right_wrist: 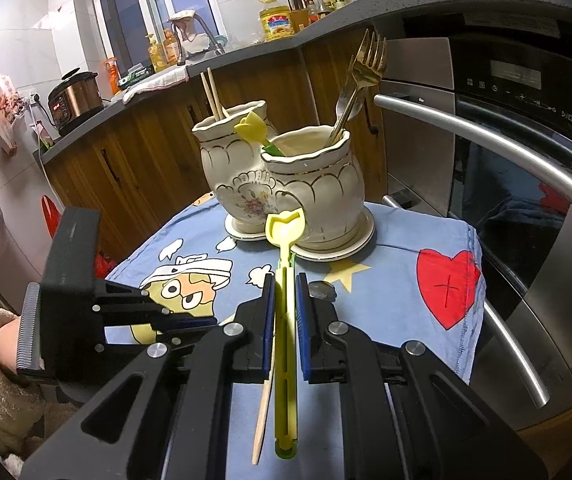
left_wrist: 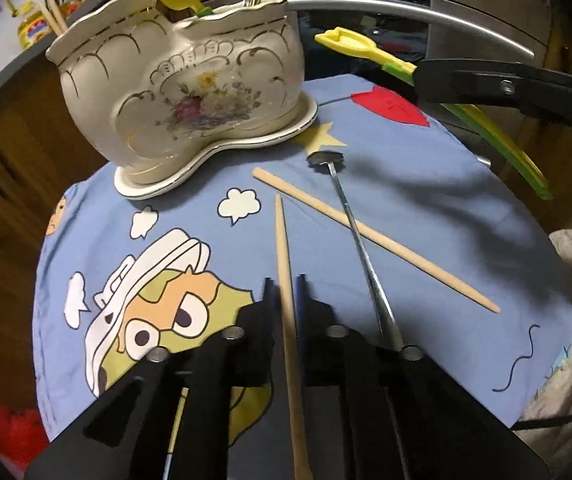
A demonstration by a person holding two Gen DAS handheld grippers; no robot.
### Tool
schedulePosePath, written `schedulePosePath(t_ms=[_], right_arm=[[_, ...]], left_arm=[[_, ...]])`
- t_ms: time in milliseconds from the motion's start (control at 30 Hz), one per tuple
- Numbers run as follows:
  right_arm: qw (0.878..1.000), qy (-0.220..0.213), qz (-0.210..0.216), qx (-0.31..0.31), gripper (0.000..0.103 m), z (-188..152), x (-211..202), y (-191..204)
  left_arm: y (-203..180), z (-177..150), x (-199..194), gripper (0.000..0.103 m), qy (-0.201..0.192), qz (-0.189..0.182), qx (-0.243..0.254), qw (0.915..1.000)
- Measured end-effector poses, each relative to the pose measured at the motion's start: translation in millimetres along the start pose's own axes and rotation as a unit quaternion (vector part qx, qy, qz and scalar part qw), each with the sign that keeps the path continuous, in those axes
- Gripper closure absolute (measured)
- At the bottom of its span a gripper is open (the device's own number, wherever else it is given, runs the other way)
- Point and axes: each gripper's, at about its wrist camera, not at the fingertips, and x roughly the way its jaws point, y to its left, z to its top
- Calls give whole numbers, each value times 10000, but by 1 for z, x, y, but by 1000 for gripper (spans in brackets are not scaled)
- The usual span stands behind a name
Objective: Organize utensils
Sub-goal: 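Drop the chopstick in the tall cup with left tool while right drops yellow utensil in small cup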
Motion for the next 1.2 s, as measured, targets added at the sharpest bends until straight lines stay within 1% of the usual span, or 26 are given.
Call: schedulePosePath(t_ms=[133,200,267,300,367,400,433,533,600,633,700,767,833,933,1000,1067,1100,1133,1200], right_arm=[[10000,-53,24,-8,93,-1,-1,1],[9999,-89,81,16,93,-1,-2,1],[9998,-144,97,40,93,0,-4,0],[9998,-182,80,44,93,0,-5,-1],[9996,-280,55,80,93,1,-7,-2],[9994,-327,47,99,93,2,-9,-3],[9990,-428,29,121,93,3,-11,-4],[9972,-729,-4,137,93,9,-19,-4],[9957,-913,-70,155,93,15,-22,-5],[9951,-970,-92,179,93,18,-24,-6],[9929,-1160,-51,254,93,30,-27,-8],[9905,-1347,-52,277,93,43,-28,-8],[9877,-1536,67,287,93,57,-28,-8],[9835,-1758,261,329,93,79,-19,-9],[9815,-1847,354,369,93,96,-6,-11],[9801,-1903,404,395,93,108,7,-14],[9792,-1942,412,409,93,113,12,-14],[9786,-1969,427,426,93,117,18,-16],[9773,-1995,483,525,93,124,32,-23]], left_arm=[[3,3,6,88,-29,-15,-110,9999],[4,3,7,96,-72,-77,-127,9999],[5,3,7,96,-146,-100,-82,9998],[7,1,6,96,-210,-170,-93,9996],[12,-2,-3,96,-433,-282,-137,9986],[14,-3,-12,96,-636,-358,-144,9972],[16,-4,-17,96,-750,-390,-151,9963],[28,-7,-48,96,-1407,-530,-192,9884],[39,-8,-68,96,-1900,-545,-291,9798],[43,-6,-73,96,-2061,-579,-349,9762],[56,-3,-89,96,-2481,-640,-505,9653],[65,6,-100,96,-2785,-590,-575,9569],[75,19,-108,96,-3070,-547,-654,9479],[95,45,-118,96,-3579,-513,-958,9274],[112,66,-122,96,-3963,-399,-1244,9088],[123,85,-123,96,-4143,-295,-1404,8987],[129,95,-123,96,-4270,-267,-1493,8915],[132,100,-122,96,-4356,-248,-1530,8867],[136,114,-118,96,-4516,-29,-1574,8782]])
